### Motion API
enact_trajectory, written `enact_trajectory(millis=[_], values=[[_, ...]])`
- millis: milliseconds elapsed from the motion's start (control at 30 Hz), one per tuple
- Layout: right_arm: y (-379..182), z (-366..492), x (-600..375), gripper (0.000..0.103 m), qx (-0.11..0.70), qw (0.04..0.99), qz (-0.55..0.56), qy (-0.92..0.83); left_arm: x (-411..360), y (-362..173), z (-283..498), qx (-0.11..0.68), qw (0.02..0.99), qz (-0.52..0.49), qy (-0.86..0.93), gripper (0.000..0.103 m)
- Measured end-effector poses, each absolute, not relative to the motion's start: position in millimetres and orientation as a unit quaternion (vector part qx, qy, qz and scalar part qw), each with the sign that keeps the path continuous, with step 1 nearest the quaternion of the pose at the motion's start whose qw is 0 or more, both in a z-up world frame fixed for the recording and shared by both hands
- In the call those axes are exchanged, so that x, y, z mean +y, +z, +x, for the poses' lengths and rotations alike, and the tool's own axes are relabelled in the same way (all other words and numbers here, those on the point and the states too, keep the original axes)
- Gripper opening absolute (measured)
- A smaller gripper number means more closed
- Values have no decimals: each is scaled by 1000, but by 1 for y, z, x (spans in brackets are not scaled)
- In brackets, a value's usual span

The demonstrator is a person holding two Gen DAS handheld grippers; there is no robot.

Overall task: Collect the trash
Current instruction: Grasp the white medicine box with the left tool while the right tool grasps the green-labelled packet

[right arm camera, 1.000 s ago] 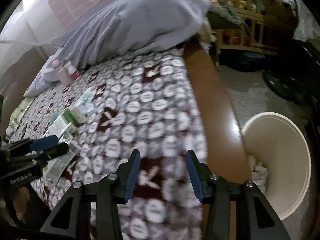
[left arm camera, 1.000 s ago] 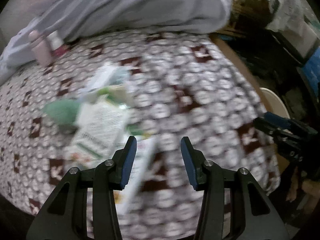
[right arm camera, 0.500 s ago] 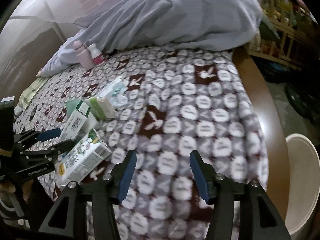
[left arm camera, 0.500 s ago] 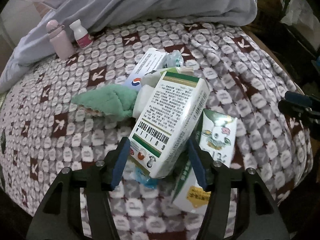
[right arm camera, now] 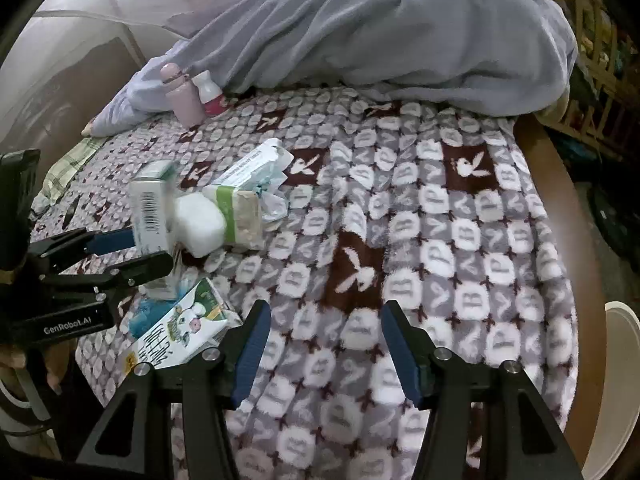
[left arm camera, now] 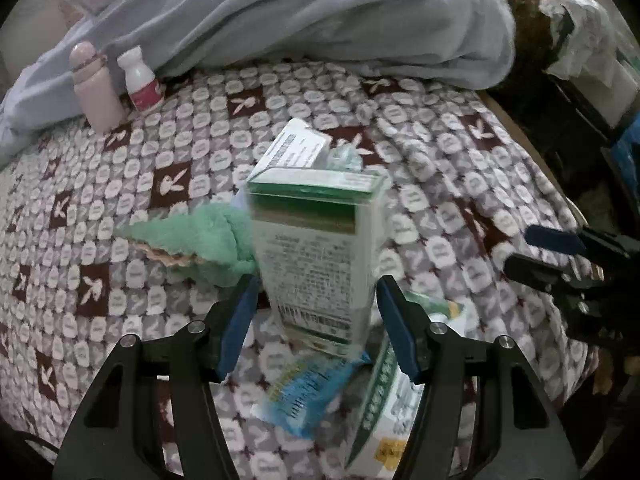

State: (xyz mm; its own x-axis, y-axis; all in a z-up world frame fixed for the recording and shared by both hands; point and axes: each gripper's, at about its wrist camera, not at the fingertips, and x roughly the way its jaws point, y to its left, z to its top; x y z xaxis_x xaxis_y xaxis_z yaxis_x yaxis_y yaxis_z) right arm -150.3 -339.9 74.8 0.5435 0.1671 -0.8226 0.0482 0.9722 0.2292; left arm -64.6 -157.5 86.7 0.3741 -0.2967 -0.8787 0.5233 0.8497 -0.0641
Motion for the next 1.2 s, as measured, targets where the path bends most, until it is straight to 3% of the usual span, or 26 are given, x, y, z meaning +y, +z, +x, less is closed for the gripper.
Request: enact_trajectory(millis=[333,600,667,767,800,967,1133,1200], values=[[67,-134,-337,56,480,867,122,45,-128,75,-43,525,807,-30,-270,63],[64,-120,-332,56,480,867,126,47,-143,63,-39,522,811,-12,-263,64],[64,-117,-333,56,479,867,128,47,-139,61,-36,528,806,-22,-267,49],[64,-108,-327,56,478,866,129,64,-125,70,-37,522,808,-31,-273,37],[64,-104,-323,56,474,868,129,76,-118,77,-39,515,814,-26,-268,27],[60,-73,-296,56,452,876,120,118,-92,93,-39,508,819,-43,-263,27],[45,-35,-272,41,461,872,91,138,-81,97,-37,514,813,-64,-268,27],[40,-29,-266,27,465,869,87,147,-79,95,-34,521,803,-83,-277,27]])
